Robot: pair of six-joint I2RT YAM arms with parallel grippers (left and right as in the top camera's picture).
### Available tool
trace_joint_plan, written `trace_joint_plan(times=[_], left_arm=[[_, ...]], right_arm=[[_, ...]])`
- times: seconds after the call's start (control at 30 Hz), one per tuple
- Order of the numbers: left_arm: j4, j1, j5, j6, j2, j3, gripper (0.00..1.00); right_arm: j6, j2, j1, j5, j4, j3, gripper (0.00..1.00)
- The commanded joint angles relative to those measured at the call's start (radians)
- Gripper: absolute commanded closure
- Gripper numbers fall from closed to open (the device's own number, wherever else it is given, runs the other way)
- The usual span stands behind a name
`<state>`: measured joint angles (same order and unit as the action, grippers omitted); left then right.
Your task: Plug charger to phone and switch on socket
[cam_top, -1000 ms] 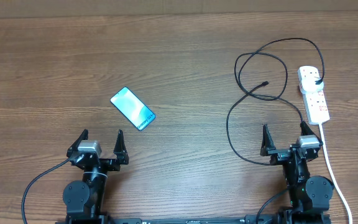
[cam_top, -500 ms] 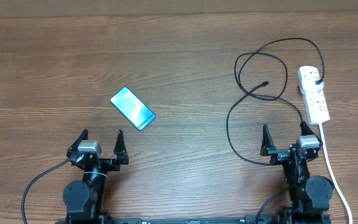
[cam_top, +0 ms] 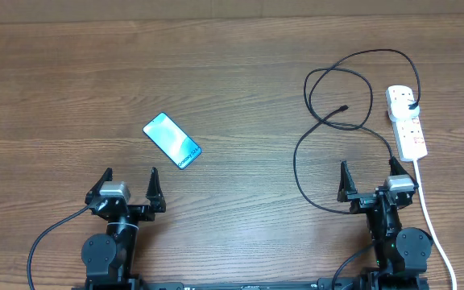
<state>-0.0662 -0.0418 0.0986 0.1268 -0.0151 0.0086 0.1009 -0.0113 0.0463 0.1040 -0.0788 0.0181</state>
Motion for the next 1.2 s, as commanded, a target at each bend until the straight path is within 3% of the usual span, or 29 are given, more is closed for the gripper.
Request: trace_joint_plan(times=[0.0, 0.13, 0.57, 0.87, 1.17], left_arm=[[0.005, -0.004, 0.033, 0.028, 0.008, -0.004, 0.00], [0.026, -0.004, 0.033, 0.102, 0.008, 0.018, 0.00], [-0.095, -0.004, 0.029, 0.092, -0.024, 0.268, 0.00], [-0.264, -0.003, 0.033, 0.121, -0.287, 0.565, 0.00], [-0.557, -0.003, 0.100, 0.115, -0.630, 0.974, 0.00]], right_arm=[[0.002, -0.002, 0.005, -0.006, 0.003, -0.010, 0.00], [0.002, -0.002, 0.005, -0.006, 0.003, -0.010, 0.00], [0.002, -0.002, 0.005, -0.006, 0.003, -0.010, 0.00], [0.002, -0.002, 0.005, -0.006, 0.003, -0.010, 0.00], [0.002, -0.002, 0.005, -0.006, 0.003, -0.010, 0.00]])
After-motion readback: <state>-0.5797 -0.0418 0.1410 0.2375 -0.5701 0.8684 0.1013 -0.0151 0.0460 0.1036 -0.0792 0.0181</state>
